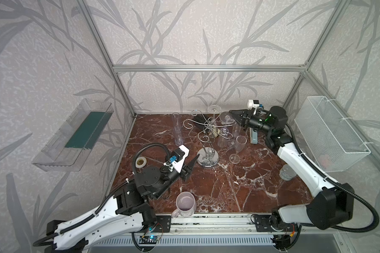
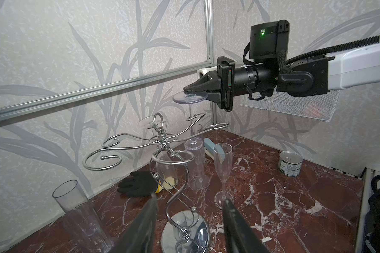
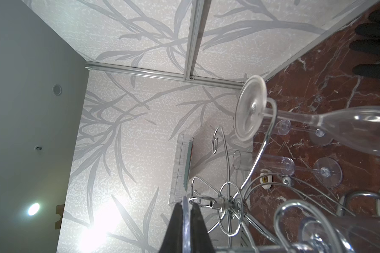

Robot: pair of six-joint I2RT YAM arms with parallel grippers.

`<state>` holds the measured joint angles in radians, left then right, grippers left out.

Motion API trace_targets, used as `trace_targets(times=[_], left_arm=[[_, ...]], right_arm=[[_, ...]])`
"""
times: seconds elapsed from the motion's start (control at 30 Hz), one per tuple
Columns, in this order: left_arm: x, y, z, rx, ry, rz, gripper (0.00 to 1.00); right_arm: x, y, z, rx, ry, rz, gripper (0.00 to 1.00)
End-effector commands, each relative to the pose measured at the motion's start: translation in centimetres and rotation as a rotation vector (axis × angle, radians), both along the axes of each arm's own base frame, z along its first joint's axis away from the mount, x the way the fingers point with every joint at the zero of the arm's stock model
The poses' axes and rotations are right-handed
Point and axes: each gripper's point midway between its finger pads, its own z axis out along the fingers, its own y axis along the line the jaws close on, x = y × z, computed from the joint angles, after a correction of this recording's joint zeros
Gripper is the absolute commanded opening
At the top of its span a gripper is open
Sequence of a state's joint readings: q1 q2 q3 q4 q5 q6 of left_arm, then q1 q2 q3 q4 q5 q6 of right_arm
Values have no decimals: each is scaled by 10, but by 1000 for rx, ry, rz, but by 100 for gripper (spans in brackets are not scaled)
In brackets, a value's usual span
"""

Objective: Take the wine glass off the wine glass rack

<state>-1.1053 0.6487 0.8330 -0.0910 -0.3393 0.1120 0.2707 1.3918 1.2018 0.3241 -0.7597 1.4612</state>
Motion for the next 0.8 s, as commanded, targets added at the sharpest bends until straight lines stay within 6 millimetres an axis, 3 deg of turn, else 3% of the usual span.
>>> trace_targets(times=[0.0,0.33,0.5,0.77], left_arm=[[0,5,2,-18,-1,13,50],[0,14,1,-14,-6,39,50],[-1,20,2,-17,-8,50,50],[-1,22,1,-17,-8,58,50]], right_arm=[[6,6,19,7,-69,6,0],[46,14,18,-1,-76,-2,0],[64,3,19,-3,-81,-34,0],[75,-16,32,-43,-138,-70,0]])
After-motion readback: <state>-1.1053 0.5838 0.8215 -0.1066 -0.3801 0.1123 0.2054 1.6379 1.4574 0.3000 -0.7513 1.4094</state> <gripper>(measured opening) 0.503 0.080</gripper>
